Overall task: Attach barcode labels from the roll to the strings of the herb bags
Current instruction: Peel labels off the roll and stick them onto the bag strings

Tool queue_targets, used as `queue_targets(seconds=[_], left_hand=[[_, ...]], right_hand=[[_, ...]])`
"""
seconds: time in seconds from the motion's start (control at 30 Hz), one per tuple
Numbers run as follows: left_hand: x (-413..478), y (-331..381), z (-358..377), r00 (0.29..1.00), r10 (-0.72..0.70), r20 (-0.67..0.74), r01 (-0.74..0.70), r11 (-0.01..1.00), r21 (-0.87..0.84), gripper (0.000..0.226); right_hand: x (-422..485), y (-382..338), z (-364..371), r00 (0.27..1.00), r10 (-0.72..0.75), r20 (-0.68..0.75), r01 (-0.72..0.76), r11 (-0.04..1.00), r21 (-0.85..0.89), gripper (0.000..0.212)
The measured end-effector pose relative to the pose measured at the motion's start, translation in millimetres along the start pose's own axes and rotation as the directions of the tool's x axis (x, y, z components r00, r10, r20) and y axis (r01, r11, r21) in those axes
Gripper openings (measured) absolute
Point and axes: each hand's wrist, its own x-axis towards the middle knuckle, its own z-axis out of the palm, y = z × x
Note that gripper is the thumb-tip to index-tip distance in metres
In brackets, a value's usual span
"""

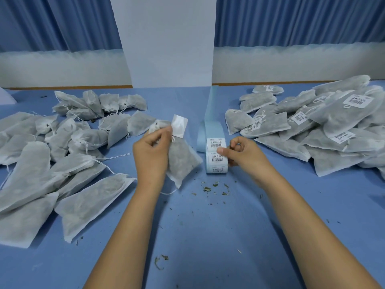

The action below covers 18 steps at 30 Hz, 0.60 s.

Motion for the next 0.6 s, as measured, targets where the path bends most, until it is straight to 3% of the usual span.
queue_targets(seconds=[0.2, 0.37, 0.47, 0.53, 0.6], left_hand=[[-11, 4, 8, 0.98, -0.068, 0.188, 0.086, 0.992, -0.092, 0.011], [-15, 4, 12, 0.968, -0.037, 0.25, 0.054, 0.997, -0.063, 0.015], [-18, 6, 13, 0.962, 0.008, 0.273, -0.002, 1.0, -0.023, 0.017], [-20, 7, 14, 0.957, 0.045, 0.287, -0.052, 0.998, 0.019, 0.017], [-21, 8, 14, 0.948, 0.07, 0.31, -0.087, 0.995, 0.042, 0.018]], right_hand=[[12, 7, 13, 0.966, -0.016, -0.258, 0.01, 1.0, -0.025, 0.039], [10, 2, 15, 0.979, -0.002, -0.205, -0.002, 1.0, -0.021, 0.057], [2, -6, 10, 0.929, -0.213, -0.303, 0.15, 0.964, -0.218, 0.035], [-9, -16, 13, 0.916, -0.333, -0.225, 0.312, 0.942, -0.124, 0.007], [-18, -22, 17, 0.912, -0.397, -0.103, 0.397, 0.917, -0.017, 0.019]])
